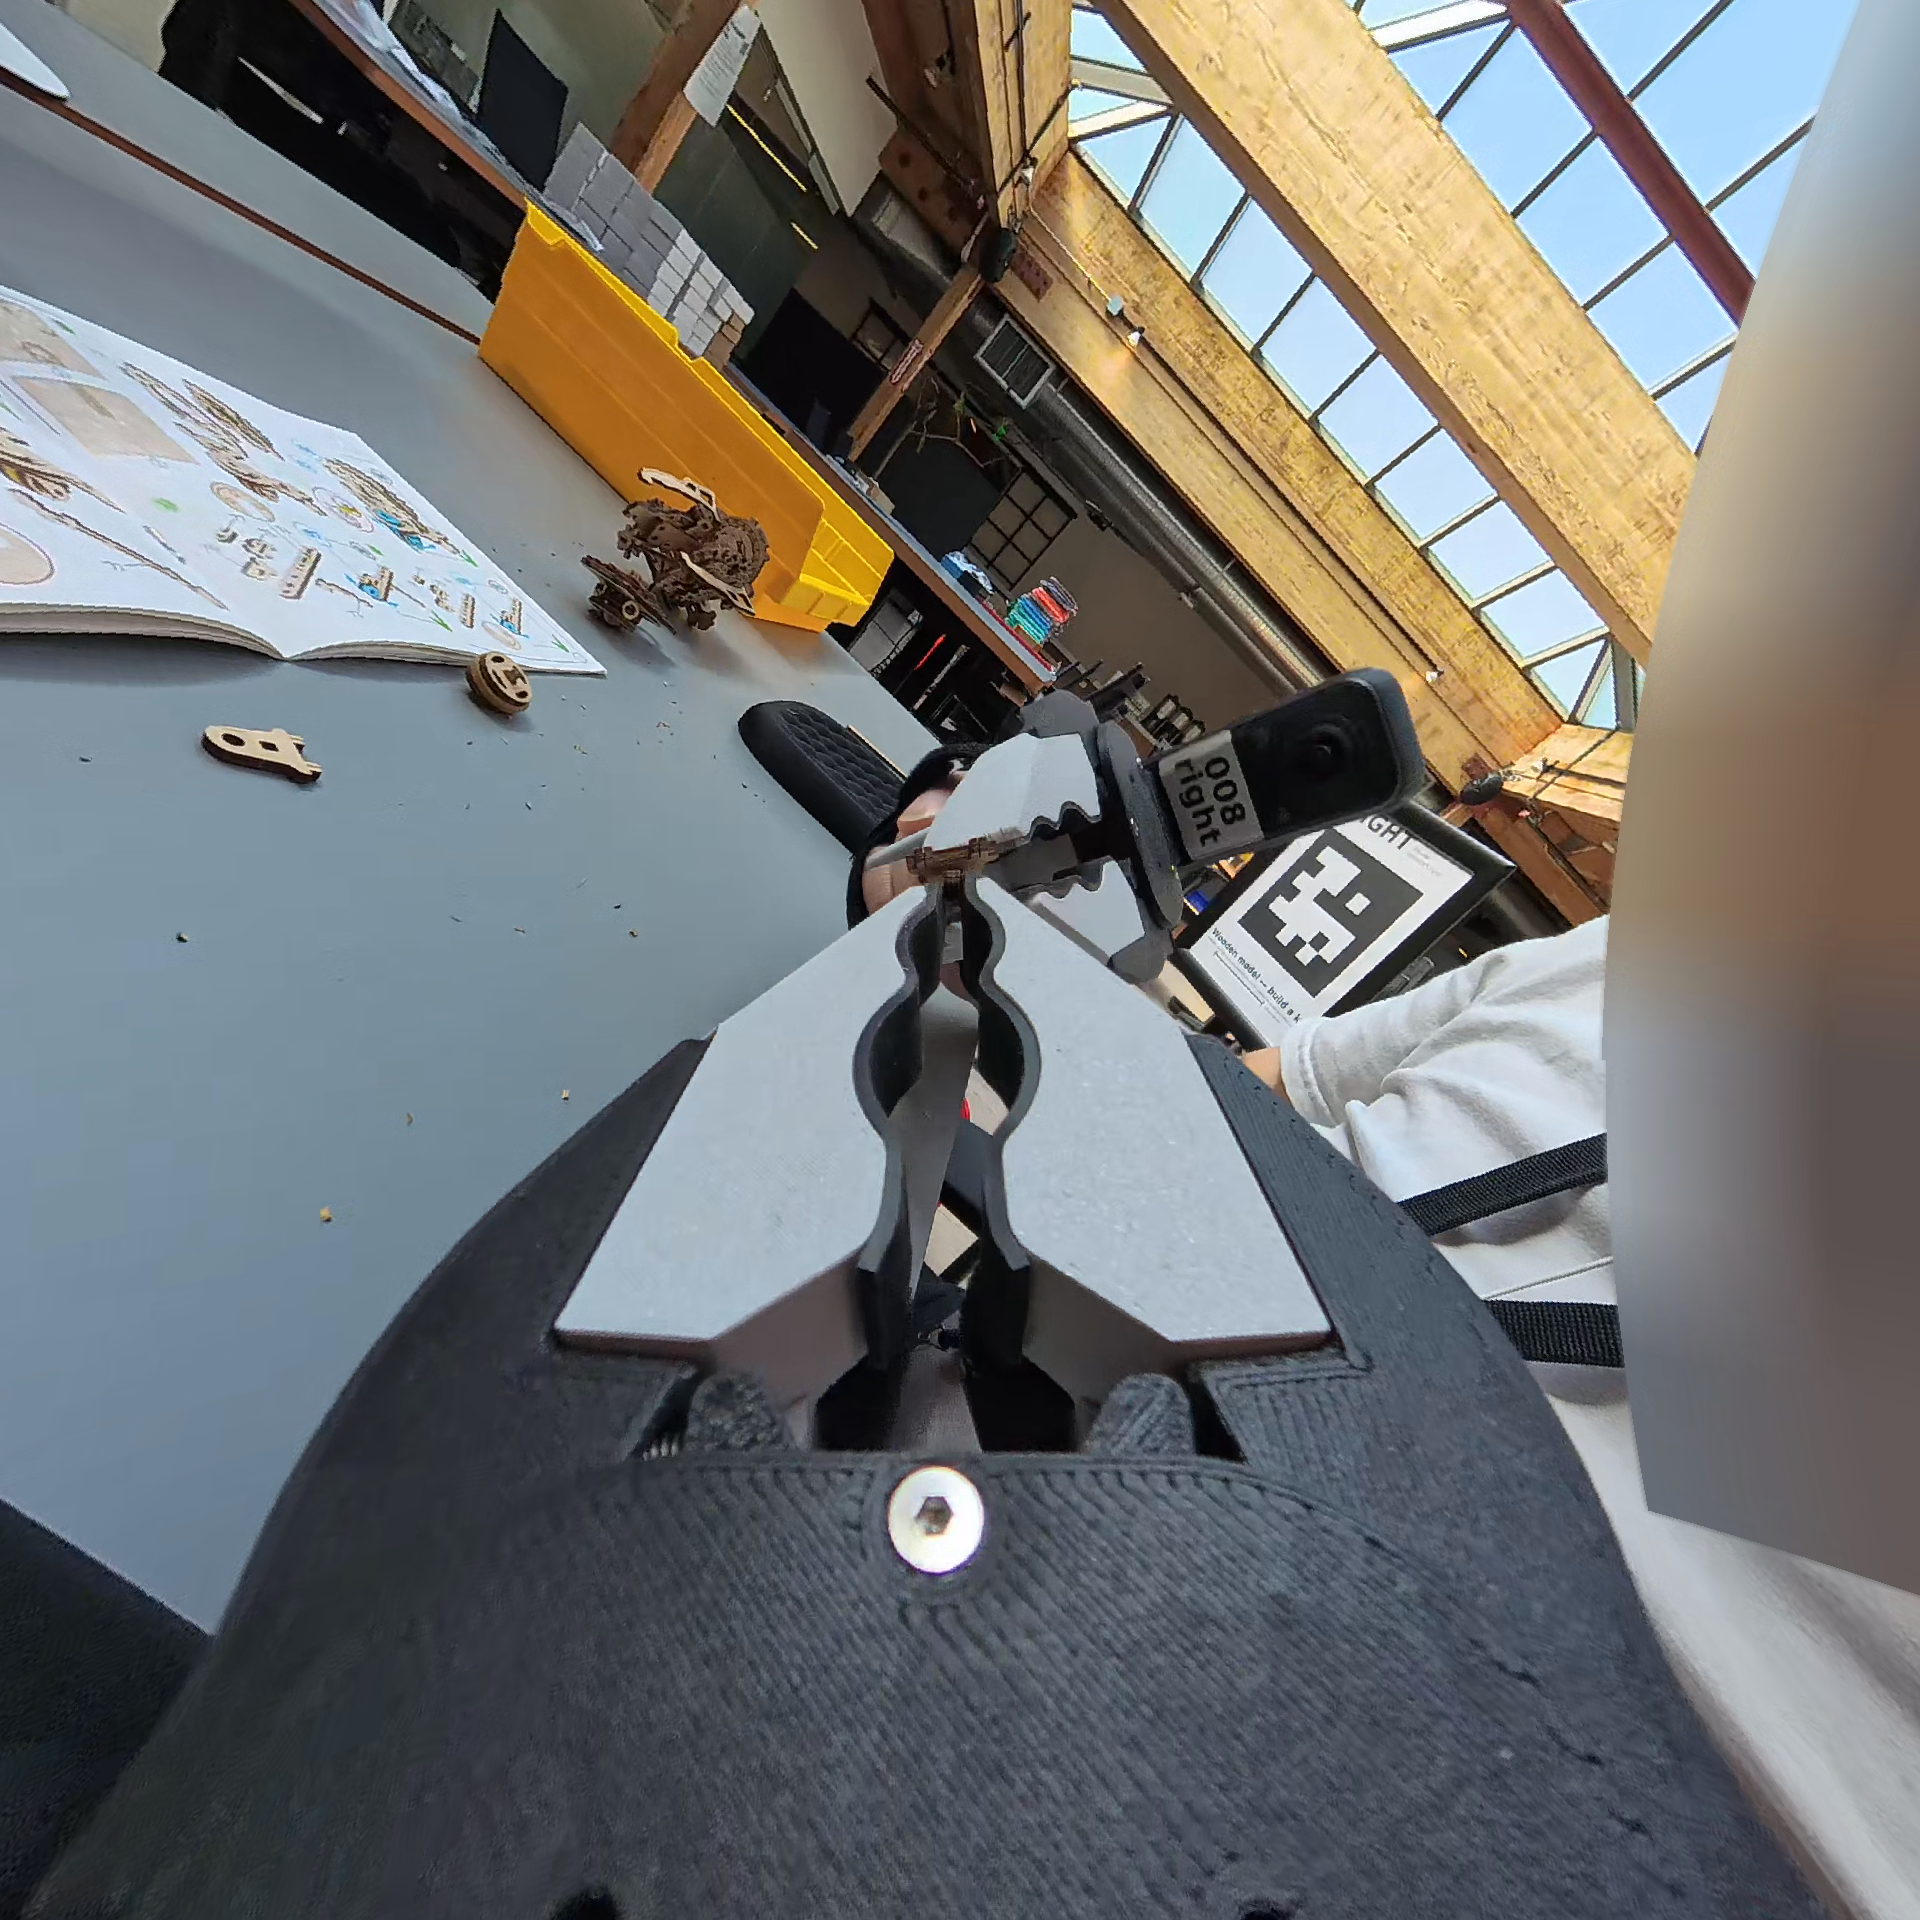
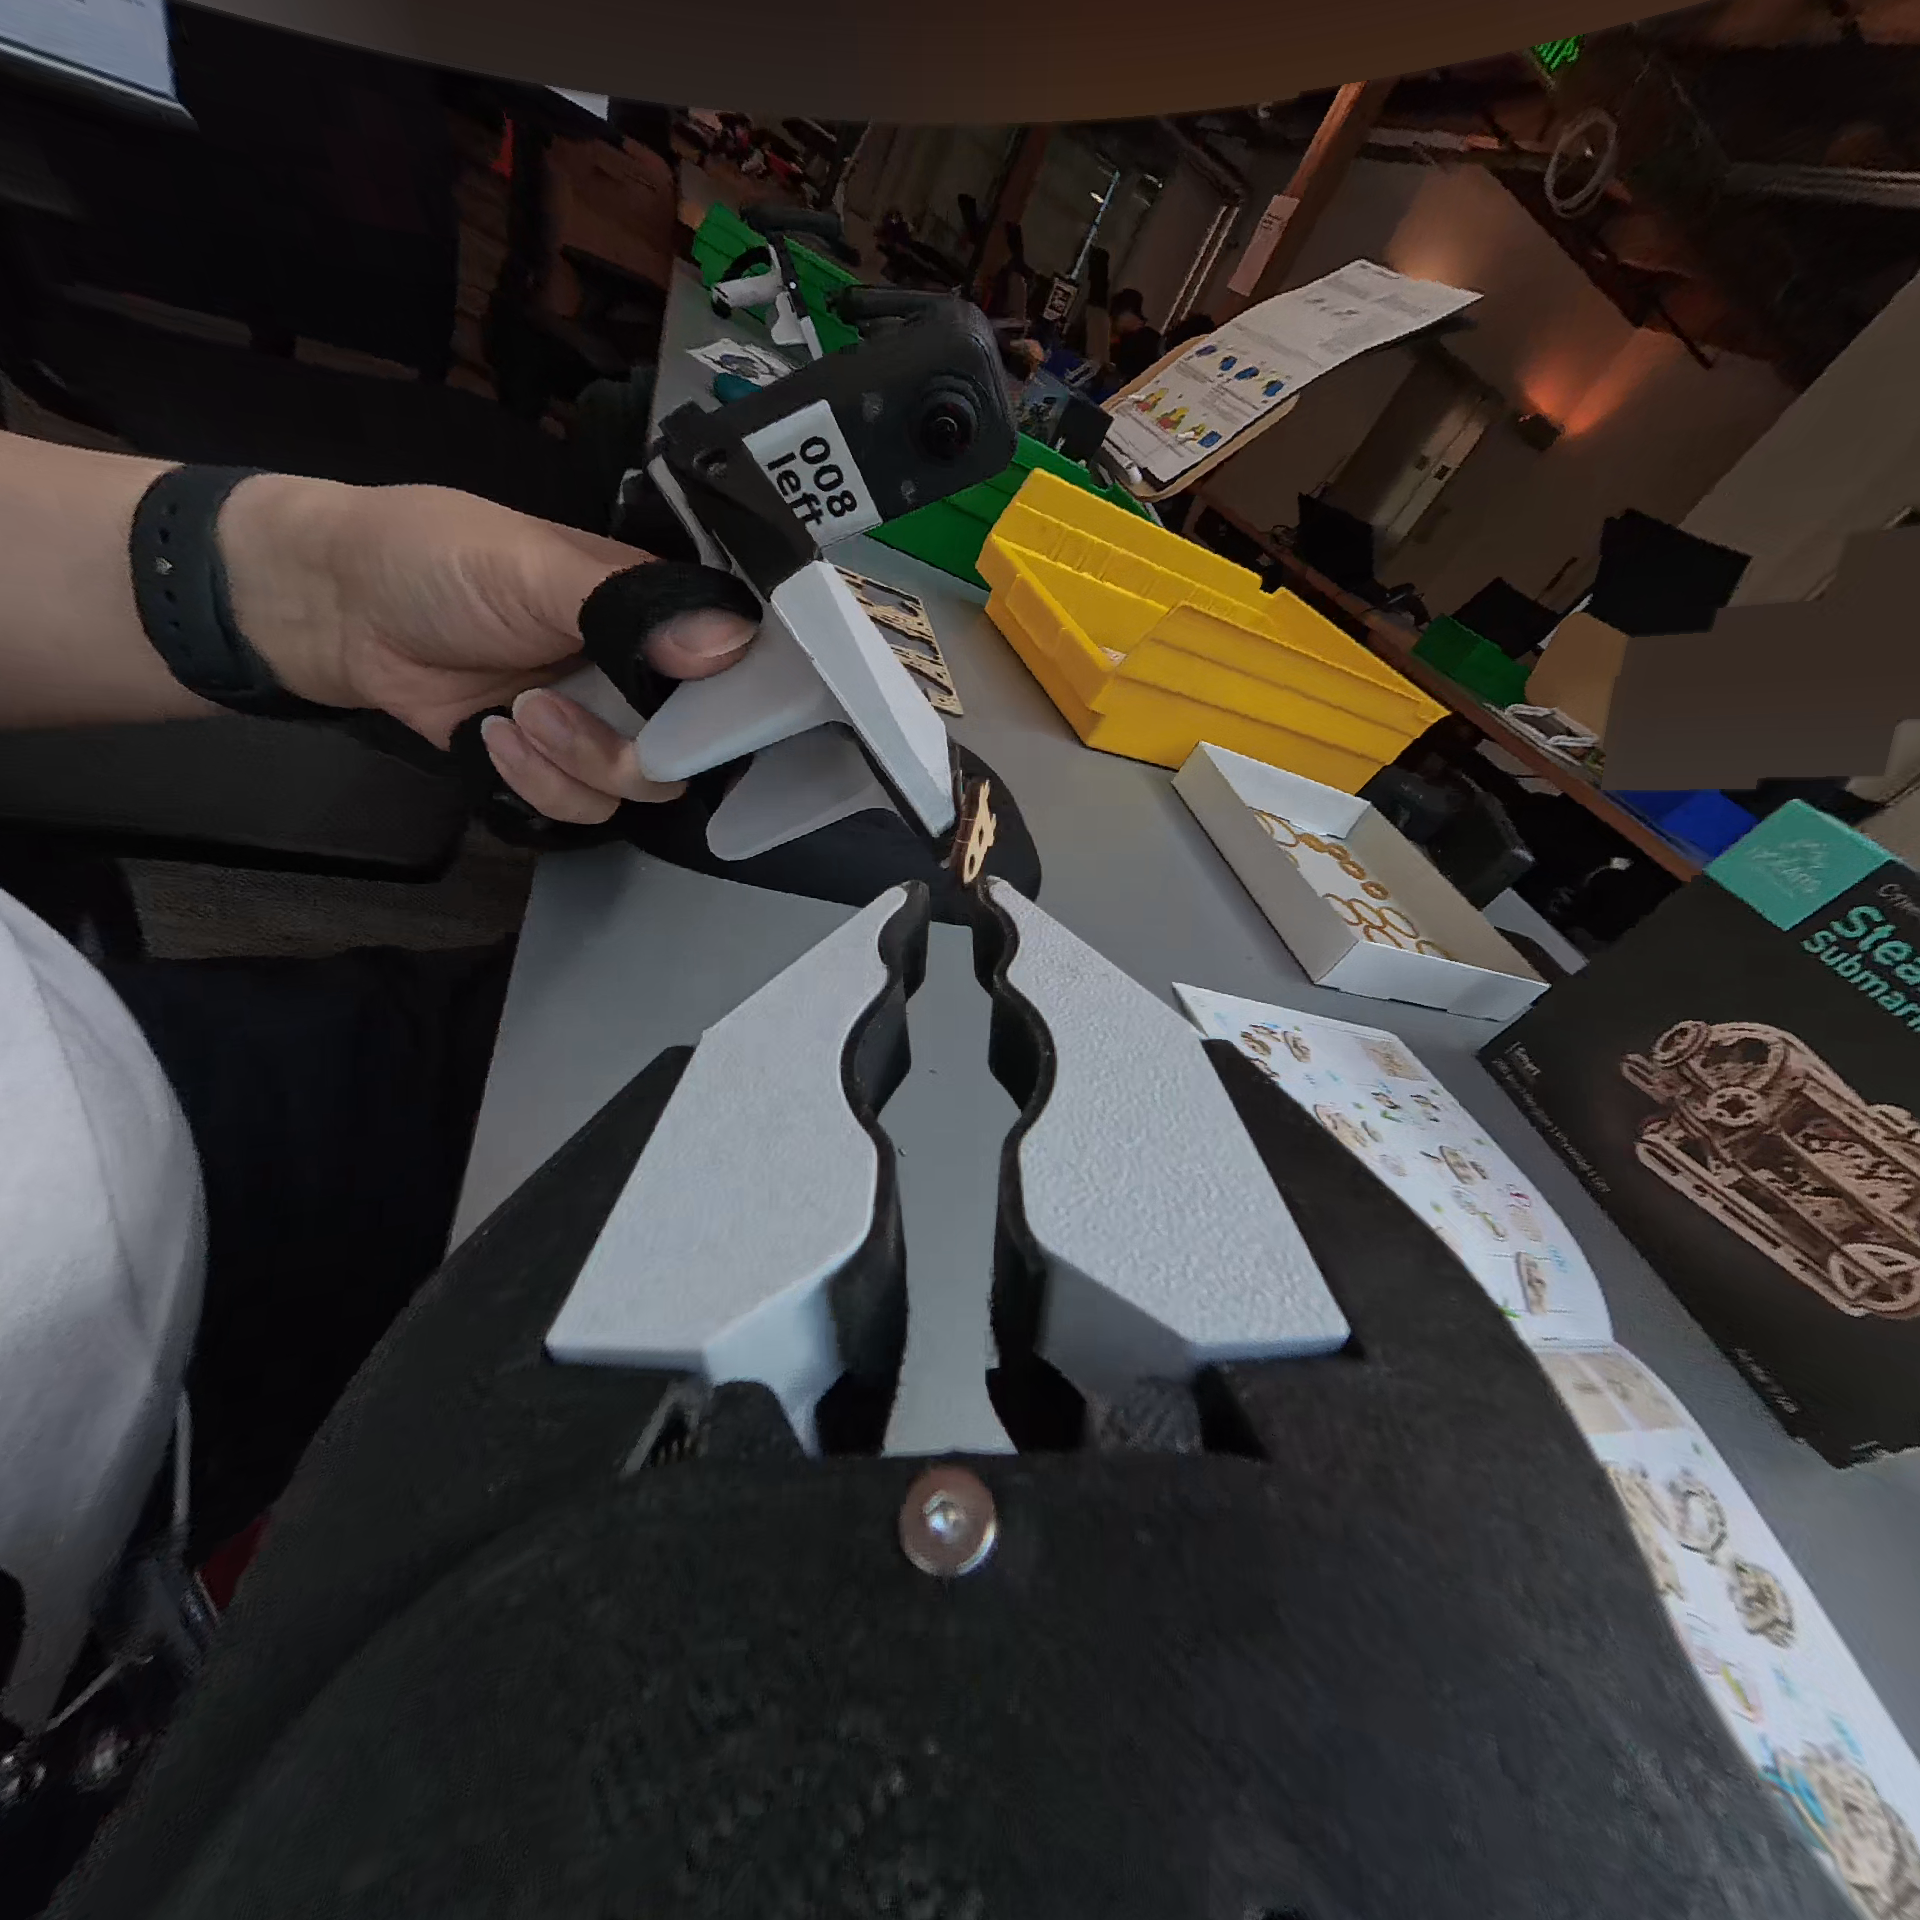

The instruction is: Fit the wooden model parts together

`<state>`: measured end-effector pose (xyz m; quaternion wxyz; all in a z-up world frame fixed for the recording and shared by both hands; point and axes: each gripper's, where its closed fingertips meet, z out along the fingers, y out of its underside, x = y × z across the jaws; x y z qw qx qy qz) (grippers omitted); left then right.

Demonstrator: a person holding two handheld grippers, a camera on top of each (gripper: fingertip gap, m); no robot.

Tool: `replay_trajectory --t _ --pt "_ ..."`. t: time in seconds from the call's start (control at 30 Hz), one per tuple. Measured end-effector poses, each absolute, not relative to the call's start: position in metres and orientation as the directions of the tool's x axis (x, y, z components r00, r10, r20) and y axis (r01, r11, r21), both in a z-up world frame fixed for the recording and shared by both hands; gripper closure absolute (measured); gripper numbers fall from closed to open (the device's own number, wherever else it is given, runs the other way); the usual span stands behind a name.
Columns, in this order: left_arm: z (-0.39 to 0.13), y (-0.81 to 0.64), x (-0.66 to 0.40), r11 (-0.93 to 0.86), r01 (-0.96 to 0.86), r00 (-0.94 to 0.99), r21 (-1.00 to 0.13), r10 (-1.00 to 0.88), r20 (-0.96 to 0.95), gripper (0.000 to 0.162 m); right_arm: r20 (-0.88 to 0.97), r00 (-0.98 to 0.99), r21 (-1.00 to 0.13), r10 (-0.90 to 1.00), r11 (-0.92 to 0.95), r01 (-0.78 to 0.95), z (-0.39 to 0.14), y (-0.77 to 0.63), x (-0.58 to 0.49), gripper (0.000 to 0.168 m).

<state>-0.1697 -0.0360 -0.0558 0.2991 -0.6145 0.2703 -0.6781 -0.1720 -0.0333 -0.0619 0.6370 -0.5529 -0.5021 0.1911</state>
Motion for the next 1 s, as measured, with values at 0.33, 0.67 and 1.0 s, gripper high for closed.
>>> replay_trajectory --t 0.33,0.67,1.0 --pt "-0.079 -0.055 -0.170 -0.512 -0.217 -0.004 -0.831 -0.851 0.525 0.161 -0.331 0.085 -0.940 0.940 -0.336 0.056 -0.058 -0.046 -0.163 0.155" --pt "-0.090 -0.054 -0.168 -0.513 -0.268 0.035 -0.816 -0.851 0.523 0.161 -0.289 0.110 -0.926 0.951 -0.307 0.220 -0.089 -0.050 -0.172 0.152" --pt "-0.094 -0.036 -0.169 -0.706 -0.172 0.096 -0.687 -0.706 0.702 0.159 0.154 0.344 -0.903 0.926 -0.009 0.429 -0.098 -0.029 -0.178 0.164"
